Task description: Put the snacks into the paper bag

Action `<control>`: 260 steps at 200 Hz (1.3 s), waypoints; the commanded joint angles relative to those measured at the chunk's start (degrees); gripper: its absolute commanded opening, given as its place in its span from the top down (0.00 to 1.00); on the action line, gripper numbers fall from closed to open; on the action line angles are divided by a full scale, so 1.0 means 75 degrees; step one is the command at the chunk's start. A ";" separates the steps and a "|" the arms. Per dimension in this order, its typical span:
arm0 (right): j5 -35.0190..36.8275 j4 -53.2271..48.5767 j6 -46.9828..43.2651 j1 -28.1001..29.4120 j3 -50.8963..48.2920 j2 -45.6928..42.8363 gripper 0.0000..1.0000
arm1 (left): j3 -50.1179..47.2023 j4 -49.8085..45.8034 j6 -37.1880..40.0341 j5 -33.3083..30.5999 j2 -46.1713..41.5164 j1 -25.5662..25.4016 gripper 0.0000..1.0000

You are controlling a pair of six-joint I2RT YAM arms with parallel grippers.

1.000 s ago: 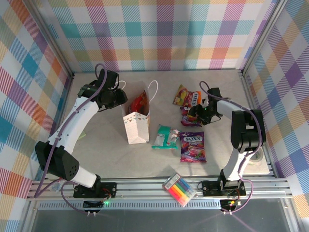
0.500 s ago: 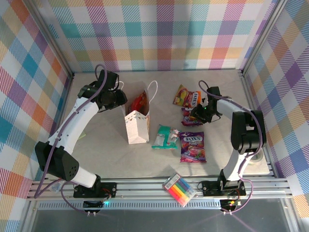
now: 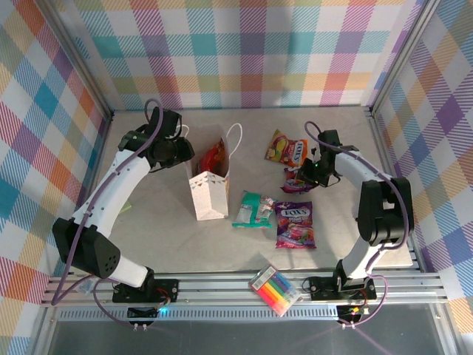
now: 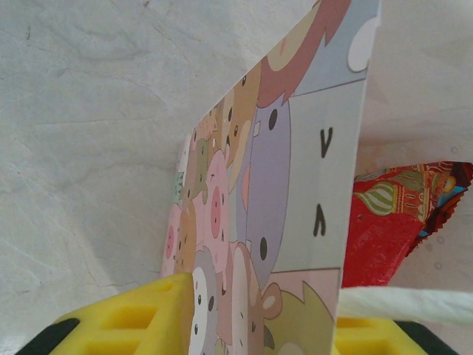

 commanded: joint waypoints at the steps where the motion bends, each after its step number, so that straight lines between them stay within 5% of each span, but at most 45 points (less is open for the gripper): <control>1: 0.0091 -0.0258 -0.0205 0.0094 0.0186 -0.0351 0.80 | -0.0108 -0.0002 0.0033 -0.0017 -0.0298 0.0082 0.66; 260: 0.1025 -0.1581 -0.0443 0.1097 0.1821 -0.2616 0.84 | 0.0333 0.0407 0.0008 0.0284 -0.1264 0.0093 0.65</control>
